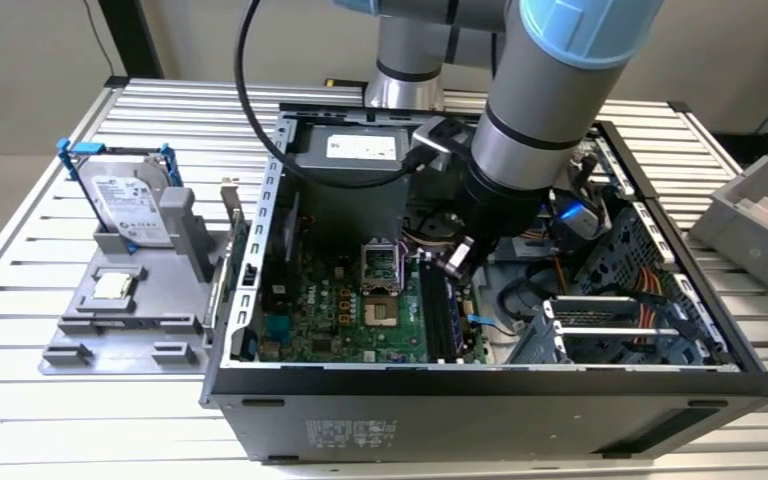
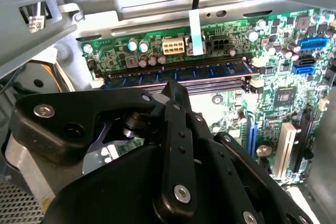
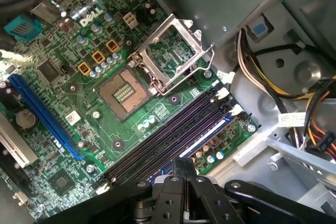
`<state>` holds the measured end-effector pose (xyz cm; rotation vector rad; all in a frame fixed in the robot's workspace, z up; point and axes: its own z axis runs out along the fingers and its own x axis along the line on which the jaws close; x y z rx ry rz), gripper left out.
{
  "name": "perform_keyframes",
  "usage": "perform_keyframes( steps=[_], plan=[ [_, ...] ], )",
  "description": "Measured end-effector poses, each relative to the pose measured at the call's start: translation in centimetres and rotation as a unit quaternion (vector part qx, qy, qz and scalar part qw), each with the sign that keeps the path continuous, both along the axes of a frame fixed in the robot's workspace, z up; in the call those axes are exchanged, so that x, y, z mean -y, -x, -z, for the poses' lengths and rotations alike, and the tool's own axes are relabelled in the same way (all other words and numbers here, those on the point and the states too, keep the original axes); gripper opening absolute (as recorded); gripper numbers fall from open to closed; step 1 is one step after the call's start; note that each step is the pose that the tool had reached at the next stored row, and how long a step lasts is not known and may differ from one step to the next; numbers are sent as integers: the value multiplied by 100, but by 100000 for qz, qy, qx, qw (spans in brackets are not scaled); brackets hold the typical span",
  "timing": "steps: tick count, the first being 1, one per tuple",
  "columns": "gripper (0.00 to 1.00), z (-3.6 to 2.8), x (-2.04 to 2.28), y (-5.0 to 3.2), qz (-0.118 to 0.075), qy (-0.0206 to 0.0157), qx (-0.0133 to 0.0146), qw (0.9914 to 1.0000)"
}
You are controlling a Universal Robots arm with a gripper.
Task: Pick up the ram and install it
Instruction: 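Press down the ram until it locks into place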
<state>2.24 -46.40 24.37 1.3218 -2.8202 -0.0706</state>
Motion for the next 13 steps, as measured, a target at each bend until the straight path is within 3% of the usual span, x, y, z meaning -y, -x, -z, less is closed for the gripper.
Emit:
perform_keyframes(
  steps=[7,13],
  plan=[
    [0,0,-7,-5,-2901,-4,0,99958],
    [0,0,-13,-9,-5392,-1,0,99855]
  ],
)
